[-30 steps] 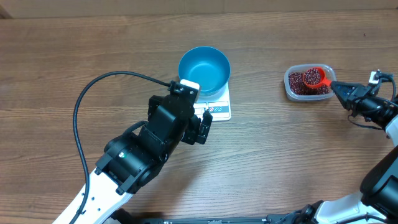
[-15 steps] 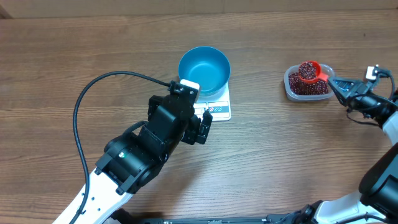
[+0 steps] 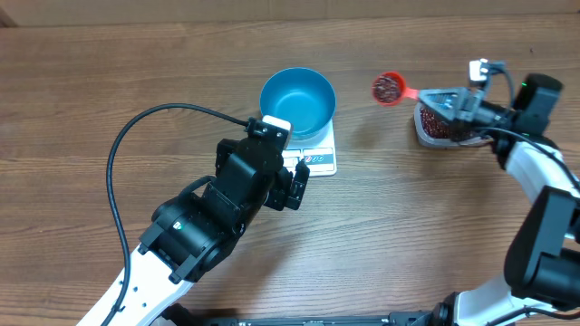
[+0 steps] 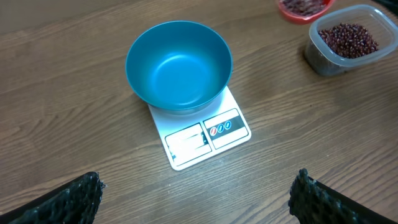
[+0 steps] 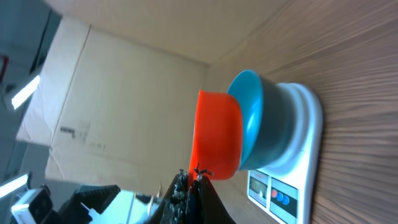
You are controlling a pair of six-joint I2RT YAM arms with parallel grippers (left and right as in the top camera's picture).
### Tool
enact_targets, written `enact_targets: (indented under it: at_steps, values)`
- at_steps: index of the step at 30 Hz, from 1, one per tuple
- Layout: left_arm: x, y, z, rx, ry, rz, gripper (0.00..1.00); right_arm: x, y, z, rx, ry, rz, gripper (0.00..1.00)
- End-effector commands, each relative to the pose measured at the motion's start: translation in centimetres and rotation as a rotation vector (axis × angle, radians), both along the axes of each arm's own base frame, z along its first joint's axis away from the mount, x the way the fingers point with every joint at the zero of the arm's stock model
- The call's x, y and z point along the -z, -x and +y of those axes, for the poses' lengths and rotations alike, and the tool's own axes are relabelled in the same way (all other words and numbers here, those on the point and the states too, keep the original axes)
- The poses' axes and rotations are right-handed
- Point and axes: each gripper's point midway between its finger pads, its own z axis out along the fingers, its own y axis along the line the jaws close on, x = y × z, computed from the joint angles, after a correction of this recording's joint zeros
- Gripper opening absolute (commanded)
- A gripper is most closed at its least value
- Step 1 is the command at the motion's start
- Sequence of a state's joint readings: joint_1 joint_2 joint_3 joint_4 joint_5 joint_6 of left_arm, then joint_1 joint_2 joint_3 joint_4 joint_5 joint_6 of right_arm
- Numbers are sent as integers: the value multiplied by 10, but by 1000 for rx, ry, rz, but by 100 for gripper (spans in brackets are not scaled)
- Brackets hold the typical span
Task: Scoop item into bowl and weigh 150g on scale
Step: 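Carry the filled scoop left over the blue bowl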
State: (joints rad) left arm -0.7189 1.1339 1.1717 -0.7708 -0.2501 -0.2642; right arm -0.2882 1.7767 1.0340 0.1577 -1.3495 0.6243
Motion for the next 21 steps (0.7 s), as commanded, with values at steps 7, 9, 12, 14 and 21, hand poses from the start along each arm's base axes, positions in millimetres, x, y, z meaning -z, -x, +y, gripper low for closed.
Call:
enact_targets:
  at_steps: [7, 9, 12, 14, 21]
  values:
    - [-5, -3, 0, -20, 22, -3, 99, 0, -9, 58, -46, 35, 3, 4]
    - [-5, -3, 0, -20, 22, -3, 99, 3, -11, 68, -41, 51, 4, 4]
    - [-5, -3, 0, -20, 22, -3, 99, 3, -14, 82, -38, 76, -22, 4]
    - [-5, -3, 0, -20, 22, -3, 99, 0, -15, 91, -44, 88, -57, 4]
    - [-5, -3, 0, -20, 22, -3, 100, 1, -17, 112, -64, 197, -253, 4]
